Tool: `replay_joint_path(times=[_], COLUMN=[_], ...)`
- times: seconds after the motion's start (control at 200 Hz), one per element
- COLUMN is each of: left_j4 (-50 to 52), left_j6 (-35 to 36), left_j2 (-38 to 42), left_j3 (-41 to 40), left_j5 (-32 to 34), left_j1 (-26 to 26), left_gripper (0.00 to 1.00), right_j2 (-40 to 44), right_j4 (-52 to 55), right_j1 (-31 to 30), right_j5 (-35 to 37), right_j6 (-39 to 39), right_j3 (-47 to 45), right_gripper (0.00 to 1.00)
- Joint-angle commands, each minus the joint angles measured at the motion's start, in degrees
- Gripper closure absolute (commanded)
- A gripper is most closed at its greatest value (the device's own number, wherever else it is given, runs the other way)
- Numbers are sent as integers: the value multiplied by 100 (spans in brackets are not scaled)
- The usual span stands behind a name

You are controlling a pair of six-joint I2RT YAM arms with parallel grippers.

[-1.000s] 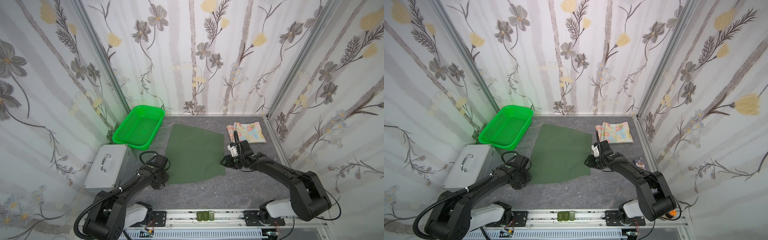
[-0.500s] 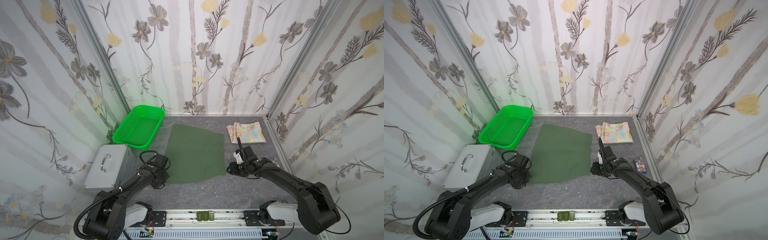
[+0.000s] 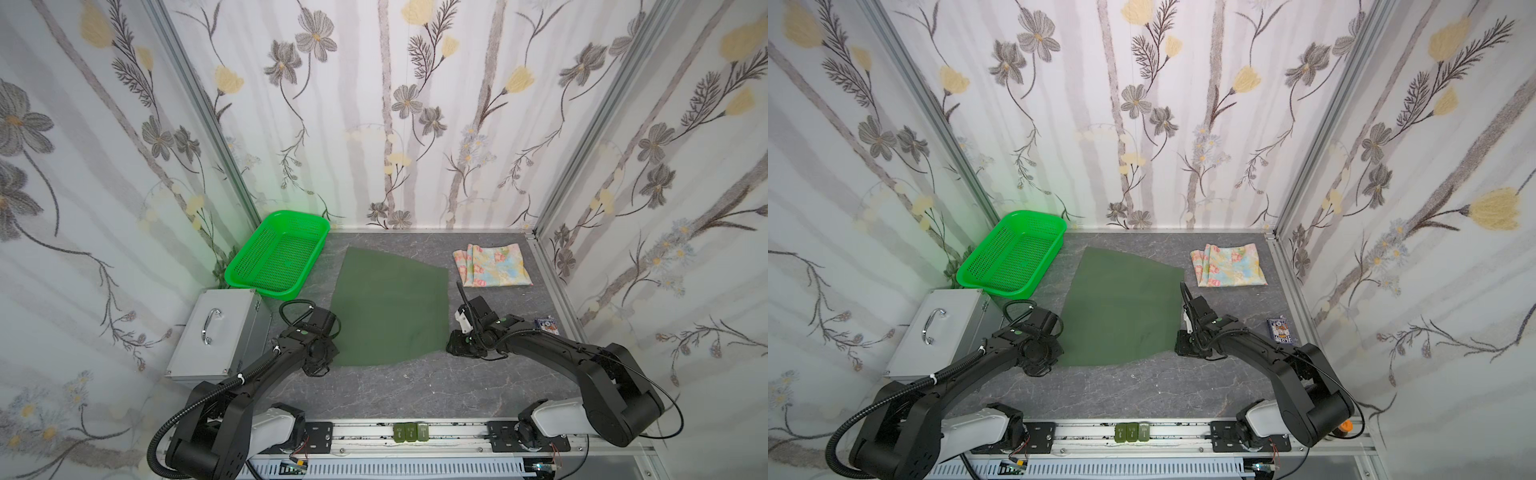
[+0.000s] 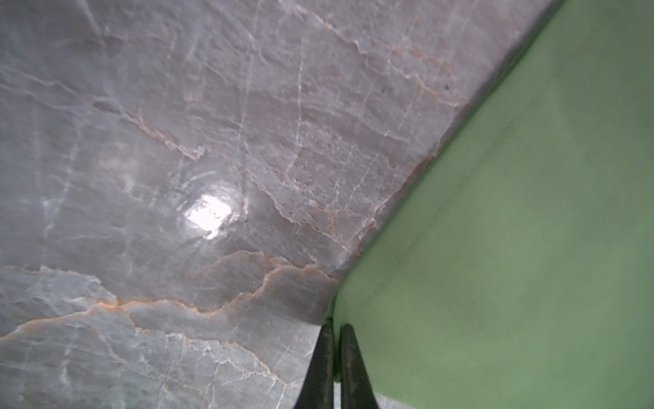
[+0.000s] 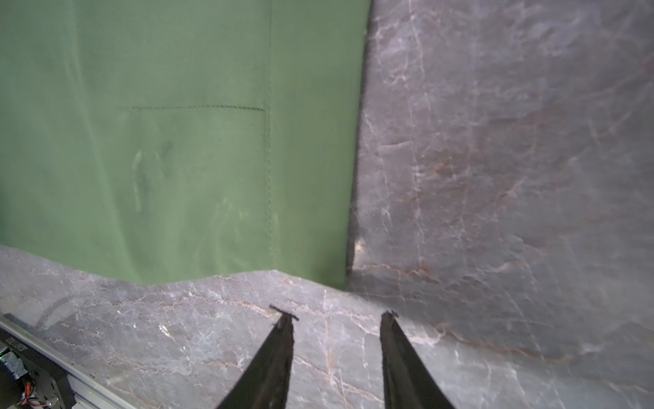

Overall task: Fold and stack skirts
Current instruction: Fold the skirt at the center of the table.

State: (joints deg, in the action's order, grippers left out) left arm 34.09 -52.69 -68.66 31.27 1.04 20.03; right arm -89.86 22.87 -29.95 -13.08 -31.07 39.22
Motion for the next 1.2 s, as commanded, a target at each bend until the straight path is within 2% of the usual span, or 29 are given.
replay_joint_path(times=[0.0,0.25,0.455,0.61,0.979,1.089,1.194], left_j4=[-89,-114,-142,-138,-144,-141,-156], left_j6=[13,39,72,67,92,91,74], left_j2=[2,-42,-77,-11,9,24,37], left_j3=[2,2,2,-24,24,3,-6], left_j5=[99,106,88,68,54,52,59], left_j1=[-8,-15,-33,-34,-41,-43,-43], left_gripper=[100,100,100,100,100,100,100], right_j2=[-114,-677,-877,-739,-600,-587,-575], right_j4=[-333,-411,-300,-165,42,48,-33], right_j1=[-23,-87,-204,-288,-330,-329,-335], right_j5=[130,279,464,609,785,750,677], right_j6=[-1,29,58,11,-55,-65,-83], right_j3=[128,235,324,213,112,87,42], right_gripper=[58,62,73,67,63,71,85])
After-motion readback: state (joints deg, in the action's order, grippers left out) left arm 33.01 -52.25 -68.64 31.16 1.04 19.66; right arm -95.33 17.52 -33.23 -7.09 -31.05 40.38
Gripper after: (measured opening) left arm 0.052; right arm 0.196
